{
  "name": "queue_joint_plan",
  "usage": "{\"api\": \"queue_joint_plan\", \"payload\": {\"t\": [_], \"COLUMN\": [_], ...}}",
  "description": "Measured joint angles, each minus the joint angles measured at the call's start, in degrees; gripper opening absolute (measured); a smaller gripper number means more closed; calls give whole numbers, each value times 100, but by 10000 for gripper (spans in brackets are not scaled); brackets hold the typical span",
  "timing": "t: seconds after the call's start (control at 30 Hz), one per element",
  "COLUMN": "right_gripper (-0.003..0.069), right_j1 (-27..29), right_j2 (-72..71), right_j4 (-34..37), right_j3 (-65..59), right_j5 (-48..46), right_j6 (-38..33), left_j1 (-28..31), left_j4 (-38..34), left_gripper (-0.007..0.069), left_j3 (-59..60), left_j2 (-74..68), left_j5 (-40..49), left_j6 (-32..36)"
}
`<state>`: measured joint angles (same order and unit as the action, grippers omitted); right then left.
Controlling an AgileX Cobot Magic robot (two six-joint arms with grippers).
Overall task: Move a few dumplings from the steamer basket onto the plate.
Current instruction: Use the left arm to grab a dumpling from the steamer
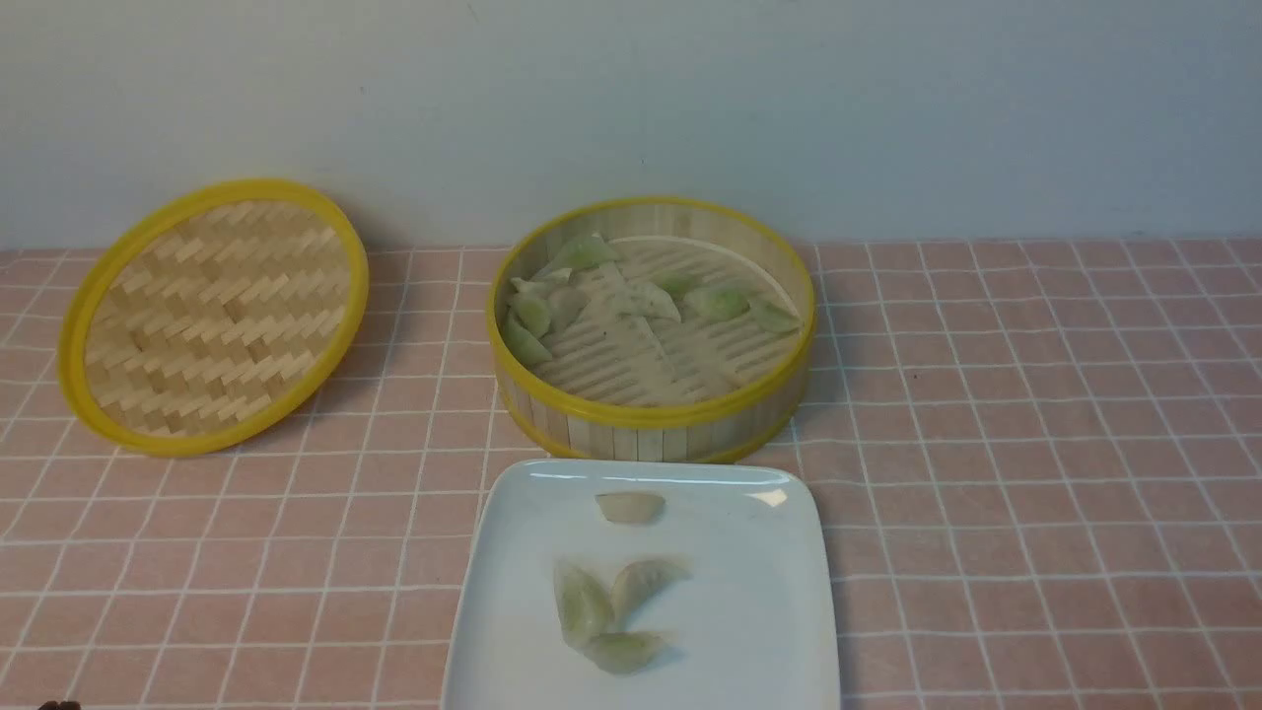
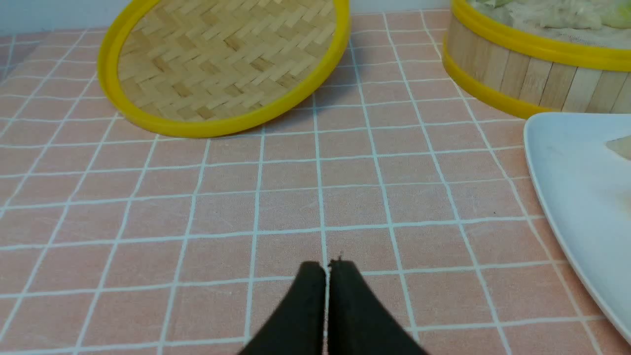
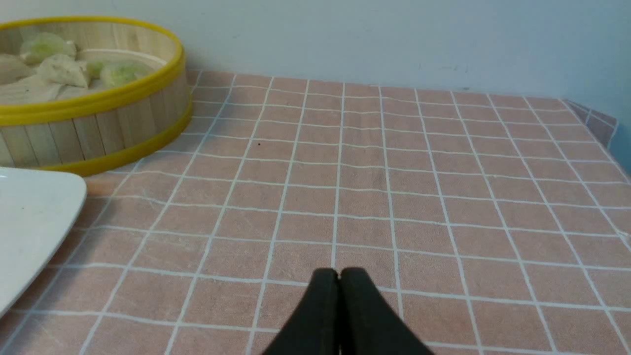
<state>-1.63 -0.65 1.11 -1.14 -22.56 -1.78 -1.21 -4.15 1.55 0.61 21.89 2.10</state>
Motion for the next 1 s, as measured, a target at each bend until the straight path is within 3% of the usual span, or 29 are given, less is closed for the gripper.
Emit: {"api": "queue_joint_plan", "payload": {"t": [0.6, 0.73, 1.0], "right_gripper": [-15, -15, -15], "right_j1": [0, 0, 0], "right_j2": [0, 0, 0], "right_j4": [0, 0, 0], "right_j3": [0, 0, 0], "right_j5": [0, 0, 0], "right_j6": [0, 0, 0], "left_j1": [0, 0, 0], "left_j4": [-50, -691, -2839], "left_gripper": [-6, -6, -6], "left_j3": [6, 16, 16], "left_j2": [0, 0, 0], "left_j5": [-68, -581, -2572], "left_j6": [-19, -391, -1022]}}
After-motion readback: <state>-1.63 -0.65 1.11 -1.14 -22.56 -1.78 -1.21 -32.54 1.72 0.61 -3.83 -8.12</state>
